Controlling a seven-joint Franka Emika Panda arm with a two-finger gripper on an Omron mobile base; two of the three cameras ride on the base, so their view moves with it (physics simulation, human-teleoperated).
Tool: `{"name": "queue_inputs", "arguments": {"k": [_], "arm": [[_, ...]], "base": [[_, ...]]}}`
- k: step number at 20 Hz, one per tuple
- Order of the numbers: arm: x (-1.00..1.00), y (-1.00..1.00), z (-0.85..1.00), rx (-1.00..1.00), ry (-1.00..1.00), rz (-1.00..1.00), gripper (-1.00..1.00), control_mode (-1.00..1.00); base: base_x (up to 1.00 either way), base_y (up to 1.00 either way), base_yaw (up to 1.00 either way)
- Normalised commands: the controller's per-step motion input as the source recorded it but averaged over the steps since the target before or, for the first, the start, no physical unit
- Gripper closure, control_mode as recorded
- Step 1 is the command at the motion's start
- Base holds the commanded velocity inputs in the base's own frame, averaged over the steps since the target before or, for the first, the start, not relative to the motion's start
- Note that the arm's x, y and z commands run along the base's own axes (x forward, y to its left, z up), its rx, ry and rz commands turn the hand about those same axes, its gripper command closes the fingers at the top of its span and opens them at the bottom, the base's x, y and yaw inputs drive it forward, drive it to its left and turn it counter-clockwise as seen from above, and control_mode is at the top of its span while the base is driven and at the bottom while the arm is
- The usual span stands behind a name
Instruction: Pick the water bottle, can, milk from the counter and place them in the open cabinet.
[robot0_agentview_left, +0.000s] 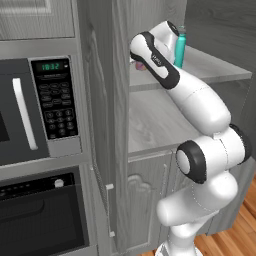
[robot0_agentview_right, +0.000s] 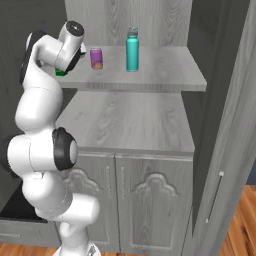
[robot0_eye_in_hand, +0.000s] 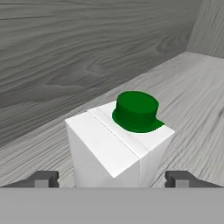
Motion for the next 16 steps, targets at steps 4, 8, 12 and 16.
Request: {"name": "queue_inputs", "arguments": {"k": [4, 8, 12, 16], "arm": [[-0.24, 0.00, 0.00, 0.00, 0.00, 0.00, -1.00, -1.00], [-0.50, 0.00, 0.10, 0.00, 0.00, 0.00, -1.00, -1.00], [-0.72, -0.01, 0.08, 0.00, 0.00, 0.00, -1.00, -1.00], [-0.78, -0.09, 0.06, 0.00, 0.00, 0.00, -1.00, -1.00]], "base": [[0.00, 0.00, 0.00], [0.00, 0.00, 0.00], [0.00, 0.00, 0.00], [0.00, 0.00, 0.00]]}}
